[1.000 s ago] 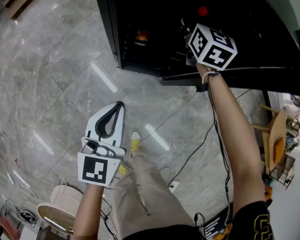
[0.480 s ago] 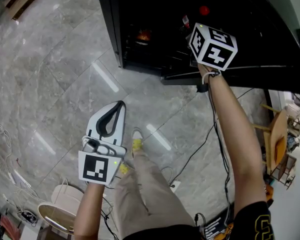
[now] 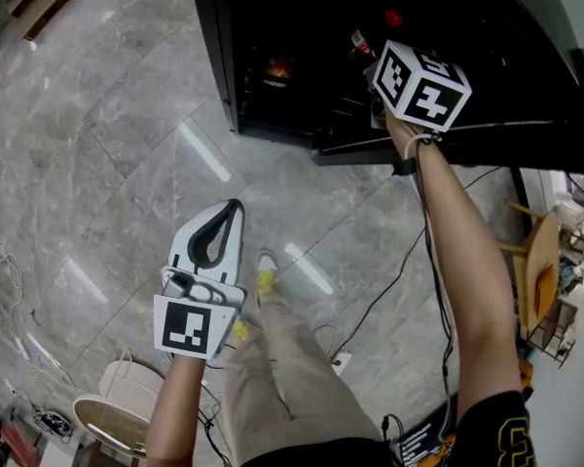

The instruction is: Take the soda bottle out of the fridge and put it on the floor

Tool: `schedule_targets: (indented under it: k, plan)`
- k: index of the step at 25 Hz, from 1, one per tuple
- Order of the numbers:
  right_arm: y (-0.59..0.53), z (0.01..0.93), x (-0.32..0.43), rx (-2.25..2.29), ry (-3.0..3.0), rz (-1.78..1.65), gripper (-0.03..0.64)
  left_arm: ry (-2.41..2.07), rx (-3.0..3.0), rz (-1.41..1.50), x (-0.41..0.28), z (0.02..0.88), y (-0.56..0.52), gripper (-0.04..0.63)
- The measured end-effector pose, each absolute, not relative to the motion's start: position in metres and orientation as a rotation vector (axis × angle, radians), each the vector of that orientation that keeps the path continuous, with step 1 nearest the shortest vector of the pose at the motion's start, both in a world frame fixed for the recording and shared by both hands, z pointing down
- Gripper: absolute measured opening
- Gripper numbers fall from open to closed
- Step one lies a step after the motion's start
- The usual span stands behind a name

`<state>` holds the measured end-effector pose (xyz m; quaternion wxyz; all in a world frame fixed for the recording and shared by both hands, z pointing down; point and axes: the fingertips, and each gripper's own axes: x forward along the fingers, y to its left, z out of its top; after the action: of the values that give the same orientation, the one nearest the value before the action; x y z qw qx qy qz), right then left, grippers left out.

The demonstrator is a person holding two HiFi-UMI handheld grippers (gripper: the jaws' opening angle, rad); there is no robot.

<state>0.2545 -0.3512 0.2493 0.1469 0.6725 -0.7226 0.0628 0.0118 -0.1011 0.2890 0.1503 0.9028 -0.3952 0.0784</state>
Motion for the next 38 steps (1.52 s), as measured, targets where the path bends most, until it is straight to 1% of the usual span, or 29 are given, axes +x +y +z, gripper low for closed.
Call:
schedule_targets:
  k: [17, 29, 38]
  plan:
    - [-0.342, 0.251, 0.248, 1.86, -2.058, 0.143, 0.144, -1.123, 2.59, 0.233, 0.006, 0.291, -0.086, 0.017]
    - [-0.336, 0.259, 0.245, 1.744, -1.931, 0.251, 0.144, -1.123, 2.58, 0.246, -0.002, 0.296, -0.085, 0.017]
    - [-0.33, 0.256, 0.247, 1.752, -1.952, 0.252, 0.143, -1.121, 2.589, 0.234, -0.003, 0.295, -0.083, 0.017]
